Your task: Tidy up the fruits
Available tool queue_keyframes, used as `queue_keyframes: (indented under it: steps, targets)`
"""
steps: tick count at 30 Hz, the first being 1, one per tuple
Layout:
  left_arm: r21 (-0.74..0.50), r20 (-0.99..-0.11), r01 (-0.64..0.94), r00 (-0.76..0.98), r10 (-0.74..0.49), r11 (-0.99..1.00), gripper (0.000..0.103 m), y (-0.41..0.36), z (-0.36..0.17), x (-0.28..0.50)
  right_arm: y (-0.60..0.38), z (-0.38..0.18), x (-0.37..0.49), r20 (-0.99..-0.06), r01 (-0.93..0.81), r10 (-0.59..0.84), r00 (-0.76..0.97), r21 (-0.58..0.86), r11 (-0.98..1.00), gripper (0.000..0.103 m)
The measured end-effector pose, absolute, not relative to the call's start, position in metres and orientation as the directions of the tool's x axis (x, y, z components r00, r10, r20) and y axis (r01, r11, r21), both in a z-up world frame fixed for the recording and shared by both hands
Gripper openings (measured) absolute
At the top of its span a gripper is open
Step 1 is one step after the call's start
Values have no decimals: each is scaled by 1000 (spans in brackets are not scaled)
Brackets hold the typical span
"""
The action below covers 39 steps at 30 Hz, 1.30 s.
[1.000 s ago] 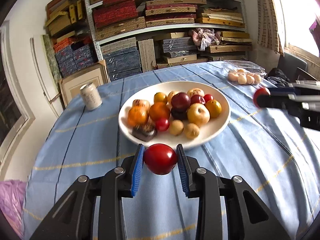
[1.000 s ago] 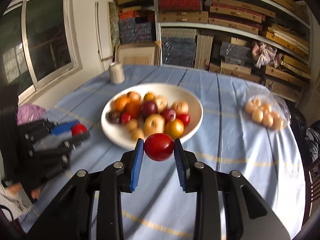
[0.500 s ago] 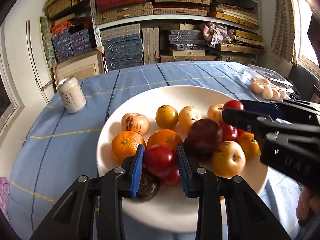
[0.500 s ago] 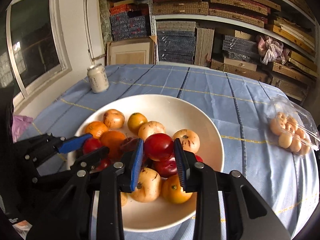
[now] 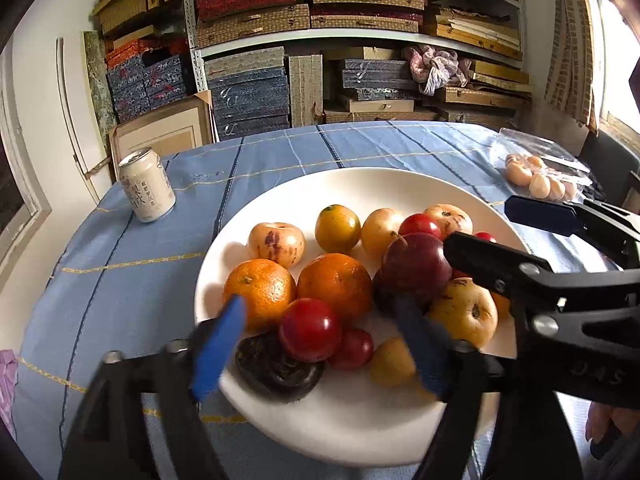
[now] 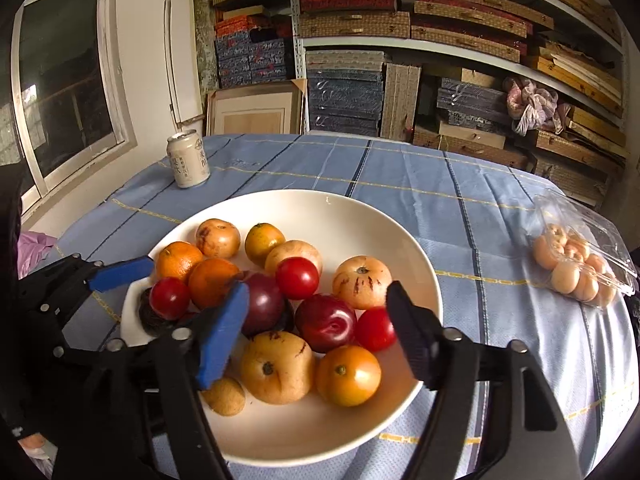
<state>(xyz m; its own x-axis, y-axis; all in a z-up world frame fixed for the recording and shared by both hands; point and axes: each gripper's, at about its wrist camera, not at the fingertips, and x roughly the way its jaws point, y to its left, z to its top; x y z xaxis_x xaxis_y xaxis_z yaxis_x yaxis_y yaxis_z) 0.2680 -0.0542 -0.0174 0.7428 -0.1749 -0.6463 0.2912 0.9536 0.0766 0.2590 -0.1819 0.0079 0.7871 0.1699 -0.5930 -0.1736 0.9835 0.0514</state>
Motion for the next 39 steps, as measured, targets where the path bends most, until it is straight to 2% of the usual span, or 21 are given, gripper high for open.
queue_keyframes:
  steps: [1,3,6,9,13,20,26,39]
  targets:
    - [75,-644,289,745,-175,954,81,-53,-16,266,-182,9,255,-589,-175,170,790,49,983,72]
    - [74,-645,285,744,-172,956,83,-52,-14,262,-184,12,247,-582,-173,167,796,46,984,81]
    - [58,-642,293,743,-189,954,85,-49,-10,252,-187,16,230,-568,-169,163,807,43,985,86]
    - [82,-625,278,762,-168,957,99,-47,-4,239,-191,22,209,-552,-156,151,820,39,987,95]
    - [78,-591,271,787,-175,959,99,-42,10,217,-200,30,181,-529,-144,155,834,63,988,98]
    - [115,-600,72,800,12,991,99,-26,20,198,-218,26,134,-517,-122,152,843,92,988,98]
    - [71,-592,138,803,-70,988,99,-23,25,185,-220,12,112,-538,-103,128,833,77,992,98]
    - [76,-585,221,799,-136,972,99,-41,26,170,-209,-2,123,-590,-117,121,798,46,992,98]
